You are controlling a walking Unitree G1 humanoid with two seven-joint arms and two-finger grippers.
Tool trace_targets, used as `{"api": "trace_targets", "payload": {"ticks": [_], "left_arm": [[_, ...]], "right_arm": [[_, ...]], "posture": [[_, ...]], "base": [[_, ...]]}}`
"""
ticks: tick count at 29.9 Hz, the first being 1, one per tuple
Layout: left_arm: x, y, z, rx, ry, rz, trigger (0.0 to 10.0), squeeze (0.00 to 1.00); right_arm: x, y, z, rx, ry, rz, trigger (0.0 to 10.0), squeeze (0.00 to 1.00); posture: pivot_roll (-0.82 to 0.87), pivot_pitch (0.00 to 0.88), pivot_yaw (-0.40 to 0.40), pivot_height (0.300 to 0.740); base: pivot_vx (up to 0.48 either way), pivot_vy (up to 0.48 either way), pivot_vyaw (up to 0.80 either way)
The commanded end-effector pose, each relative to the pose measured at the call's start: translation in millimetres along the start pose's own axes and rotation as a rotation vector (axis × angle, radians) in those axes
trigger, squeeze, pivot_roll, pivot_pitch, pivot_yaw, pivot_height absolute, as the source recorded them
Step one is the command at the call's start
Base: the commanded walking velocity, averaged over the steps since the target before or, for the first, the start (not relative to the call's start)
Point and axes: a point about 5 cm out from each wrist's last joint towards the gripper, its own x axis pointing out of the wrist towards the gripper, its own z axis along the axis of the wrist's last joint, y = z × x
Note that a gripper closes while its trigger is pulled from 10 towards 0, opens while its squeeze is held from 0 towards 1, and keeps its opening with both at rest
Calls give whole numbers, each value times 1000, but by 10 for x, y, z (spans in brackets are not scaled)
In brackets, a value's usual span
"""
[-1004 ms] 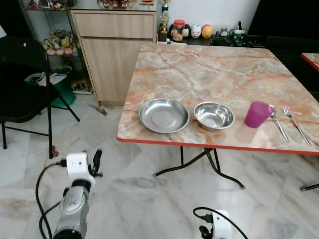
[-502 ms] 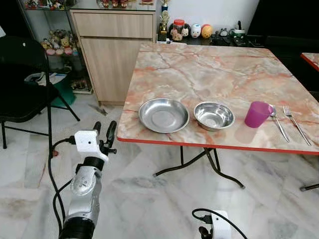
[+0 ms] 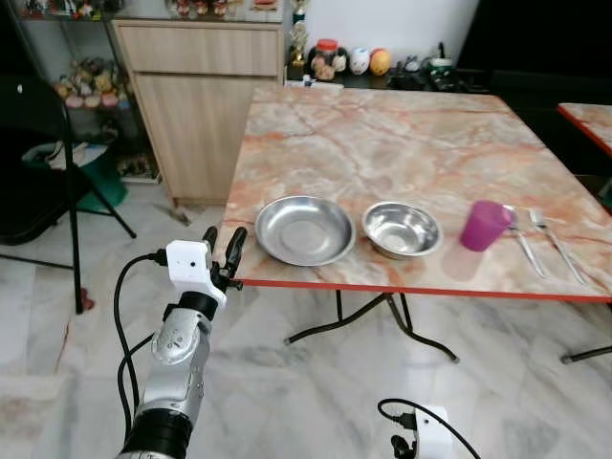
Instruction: Setting the table
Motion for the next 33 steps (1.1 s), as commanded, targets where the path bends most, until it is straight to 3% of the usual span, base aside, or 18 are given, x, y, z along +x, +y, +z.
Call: {"api": "trace_targets", "payload": {"ticks": [1, 16, 28, 29, 31, 32, 33], "left_arm": [[40, -43, 37, -14, -5, -16, 10000, 0], [82, -56, 83, -11, 7, -24, 10000, 0], [104, -87, 4, -37, 117, -39, 10000, 0], [105, -99, -25, -30, 147, -52, 10000, 549], [105, -105, -35, -26, 159, -58, 10000, 549], [108, -113, -51, -64, 186, -50, 10000, 1000], [115, -116, -54, -89, 200, -45, 10000, 1000]], "right_arm": [[-4, -43, 11, 11, -11, -9, 10000, 0], [-1, -39, 18, 2, -7, -1, 10000, 0], [0, -36, 15, 1, -1, 1, 10000, 0], [0, -36, 15, 0, -1, 1, 10000, 0], [0, -37, 15, -1, -1, 1, 10000, 0], [0, -35, 16, -1, -1, 1, 10000, 0], [0, -35, 16, -1, -1, 0, 10000, 0]], "posture": [[153, 0, -65, 740], [157, 0, -64, 740], [159, 0, -62, 740], [159, 0, -62, 740], [159, 0, -62, 740], [160, 0, -62, 740], [160, 0, -62, 740]], "base": [[262, 0, 0], [191, 0, 0], [0, 0, 0], [0, 0, 0], [0, 0, 0], [0, 0, 0], [0, 0, 0]]}}
